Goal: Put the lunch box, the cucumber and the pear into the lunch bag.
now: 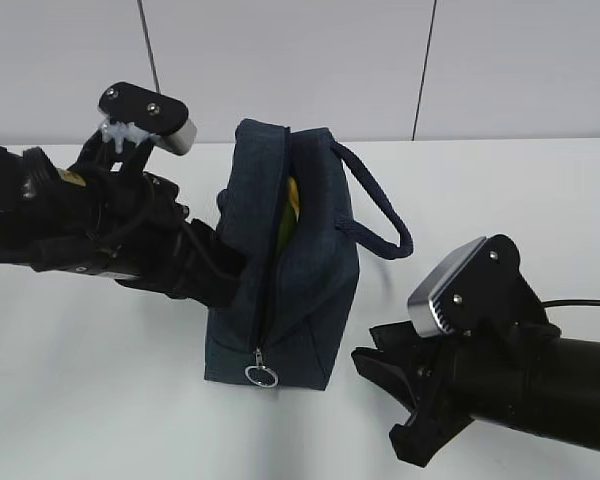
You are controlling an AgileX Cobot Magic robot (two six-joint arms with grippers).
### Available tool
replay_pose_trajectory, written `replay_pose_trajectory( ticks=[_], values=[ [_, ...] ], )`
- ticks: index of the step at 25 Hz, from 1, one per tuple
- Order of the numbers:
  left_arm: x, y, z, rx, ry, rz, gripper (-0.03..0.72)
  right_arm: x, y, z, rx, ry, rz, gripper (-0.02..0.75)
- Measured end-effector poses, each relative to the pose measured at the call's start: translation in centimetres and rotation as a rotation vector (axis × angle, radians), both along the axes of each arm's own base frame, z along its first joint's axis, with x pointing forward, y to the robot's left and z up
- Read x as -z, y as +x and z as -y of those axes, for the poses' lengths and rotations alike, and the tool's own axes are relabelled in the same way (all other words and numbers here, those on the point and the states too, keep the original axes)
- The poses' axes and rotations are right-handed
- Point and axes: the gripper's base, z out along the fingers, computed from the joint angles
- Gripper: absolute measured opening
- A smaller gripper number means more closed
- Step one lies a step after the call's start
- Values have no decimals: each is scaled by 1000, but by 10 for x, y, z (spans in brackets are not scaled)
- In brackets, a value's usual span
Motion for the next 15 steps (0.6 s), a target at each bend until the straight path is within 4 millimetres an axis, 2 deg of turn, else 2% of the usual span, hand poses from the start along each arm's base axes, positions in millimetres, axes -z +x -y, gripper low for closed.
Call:
replay_pose_trajectory(
  ticks=[4,6,15],
  values=[
    [0,-1,0,3,2,-6,69,0,-2,-2,-45,-22,13,245],
    [0,-1,0,3,2,-6,26,1,-4,-3,-89,-43,26,245],
    [0,-1,0,3,1,-7,4,-1,-8,-11,-197,-10,74,245]
  ],
)
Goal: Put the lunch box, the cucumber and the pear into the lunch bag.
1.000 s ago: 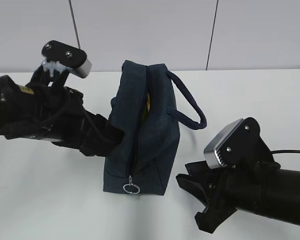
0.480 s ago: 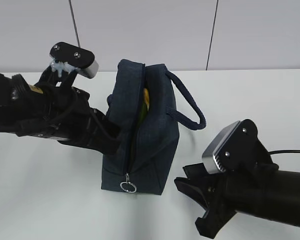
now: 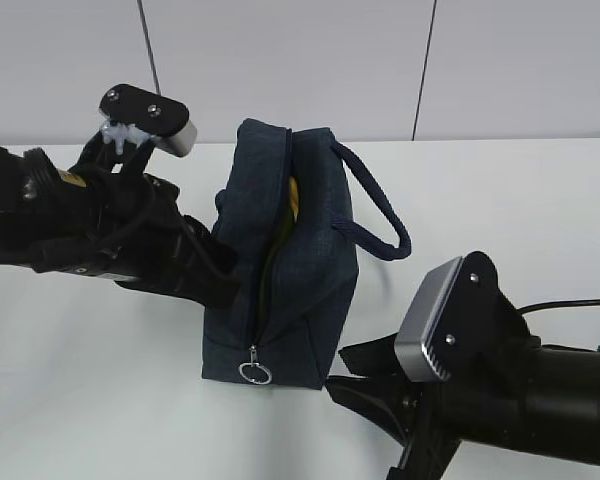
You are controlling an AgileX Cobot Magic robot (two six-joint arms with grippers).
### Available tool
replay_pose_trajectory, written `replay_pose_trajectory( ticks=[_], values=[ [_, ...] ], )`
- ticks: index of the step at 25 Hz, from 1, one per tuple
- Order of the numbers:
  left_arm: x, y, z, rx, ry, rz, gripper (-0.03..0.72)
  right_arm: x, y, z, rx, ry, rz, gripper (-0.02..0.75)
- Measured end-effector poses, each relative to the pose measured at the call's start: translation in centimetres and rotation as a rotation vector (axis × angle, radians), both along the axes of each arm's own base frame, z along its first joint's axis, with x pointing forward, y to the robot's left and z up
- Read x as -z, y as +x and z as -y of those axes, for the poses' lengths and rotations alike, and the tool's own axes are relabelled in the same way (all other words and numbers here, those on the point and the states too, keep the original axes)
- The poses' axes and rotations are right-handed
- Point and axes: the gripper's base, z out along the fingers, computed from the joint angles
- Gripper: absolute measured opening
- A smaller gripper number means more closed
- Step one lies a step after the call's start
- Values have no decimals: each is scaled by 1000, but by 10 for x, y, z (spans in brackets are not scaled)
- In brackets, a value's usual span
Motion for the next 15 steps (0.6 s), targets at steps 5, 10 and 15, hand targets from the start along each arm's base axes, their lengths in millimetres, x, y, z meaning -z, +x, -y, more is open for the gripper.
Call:
replay_pose_trajectory(
  ticks=[5,10,15],
  values=[
    [0,0,0,-12,-15,-11,4,14,2,-5,-23,20,-36,245],
    [0,0,1,-15,-19,-14,4,26,5,-11,-68,44,-24,245],
    [0,0,1,-16,-20,-15,4,33,15,-17,-76,47,-24,245]
  ],
)
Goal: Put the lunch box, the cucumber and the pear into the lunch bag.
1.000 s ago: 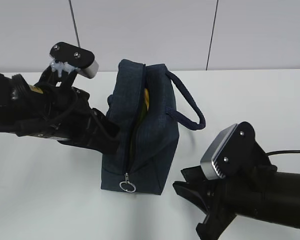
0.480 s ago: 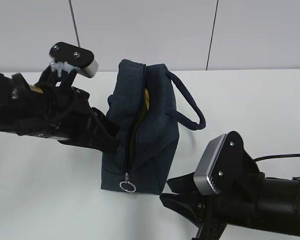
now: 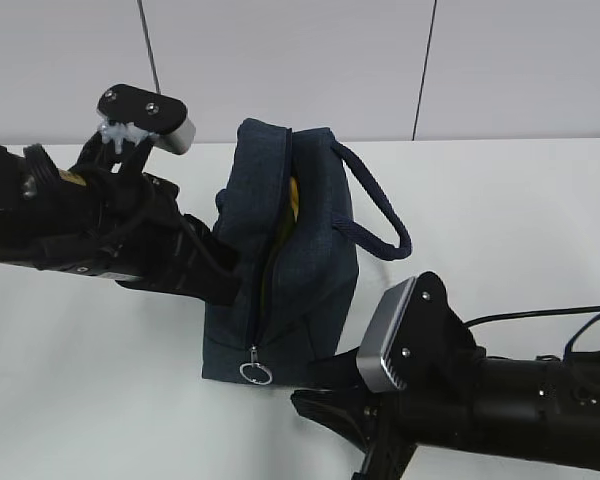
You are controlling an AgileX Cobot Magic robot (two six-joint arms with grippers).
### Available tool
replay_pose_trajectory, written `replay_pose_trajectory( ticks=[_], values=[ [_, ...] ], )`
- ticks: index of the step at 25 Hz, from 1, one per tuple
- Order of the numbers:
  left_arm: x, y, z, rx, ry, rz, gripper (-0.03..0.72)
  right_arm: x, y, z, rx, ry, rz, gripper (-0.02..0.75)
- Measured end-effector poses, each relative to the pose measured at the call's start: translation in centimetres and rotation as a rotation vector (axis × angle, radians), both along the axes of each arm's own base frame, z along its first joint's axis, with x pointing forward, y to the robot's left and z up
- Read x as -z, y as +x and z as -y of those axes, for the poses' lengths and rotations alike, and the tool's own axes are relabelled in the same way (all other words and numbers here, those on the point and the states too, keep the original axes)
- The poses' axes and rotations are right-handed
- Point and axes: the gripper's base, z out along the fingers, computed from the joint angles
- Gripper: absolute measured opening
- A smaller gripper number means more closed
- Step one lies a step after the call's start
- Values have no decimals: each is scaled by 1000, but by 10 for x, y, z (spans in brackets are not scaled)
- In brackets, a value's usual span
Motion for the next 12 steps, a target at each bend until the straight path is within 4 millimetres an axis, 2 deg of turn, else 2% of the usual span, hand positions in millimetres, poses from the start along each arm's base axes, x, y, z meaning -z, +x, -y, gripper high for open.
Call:
replay_pose_trajectory(
  ticks=[12],
  values=[
    [0,0,0,0,0,0,4,11,21,-12,-5,0,1,245]
  ],
)
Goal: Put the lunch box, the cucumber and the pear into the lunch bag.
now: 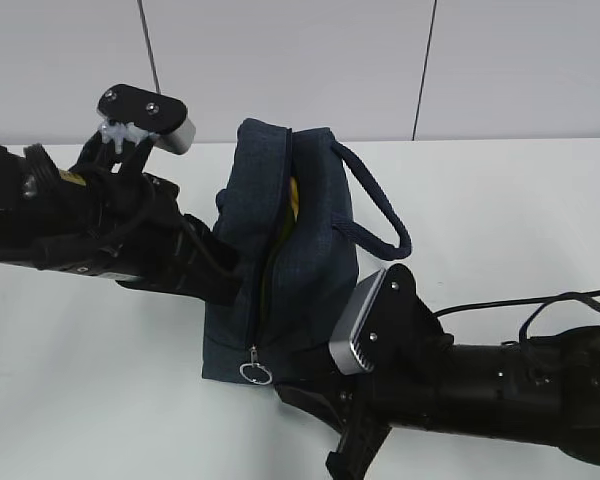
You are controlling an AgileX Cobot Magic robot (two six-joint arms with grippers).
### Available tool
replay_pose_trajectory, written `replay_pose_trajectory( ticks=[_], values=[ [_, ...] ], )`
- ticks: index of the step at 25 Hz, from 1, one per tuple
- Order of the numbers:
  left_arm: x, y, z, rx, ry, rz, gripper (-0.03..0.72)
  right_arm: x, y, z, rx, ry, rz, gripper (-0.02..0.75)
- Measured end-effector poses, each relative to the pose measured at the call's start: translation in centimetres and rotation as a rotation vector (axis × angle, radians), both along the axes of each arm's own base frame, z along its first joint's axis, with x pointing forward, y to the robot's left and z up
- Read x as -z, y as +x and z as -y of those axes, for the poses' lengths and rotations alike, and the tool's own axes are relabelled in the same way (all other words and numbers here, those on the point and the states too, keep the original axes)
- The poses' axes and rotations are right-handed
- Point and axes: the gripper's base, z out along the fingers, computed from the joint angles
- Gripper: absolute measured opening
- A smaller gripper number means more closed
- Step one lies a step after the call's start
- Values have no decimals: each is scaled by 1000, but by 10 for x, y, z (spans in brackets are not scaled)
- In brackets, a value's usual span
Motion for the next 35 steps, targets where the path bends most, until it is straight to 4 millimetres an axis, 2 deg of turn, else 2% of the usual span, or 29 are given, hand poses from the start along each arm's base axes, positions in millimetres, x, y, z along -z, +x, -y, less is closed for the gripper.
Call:
replay_pose_trajectory(
  ticks=[10,17,35],
  values=[
    [0,0,0,-6,-7,-5,4,13,7,-6,-26,-17,-18,245],
    [0,0,1,-22,-29,-19,4,11,16,-10,-25,-30,-4,245],
    [-1,1,1,-47,-55,-25,4,7,20,-15,-66,-37,4,244]
  ],
)
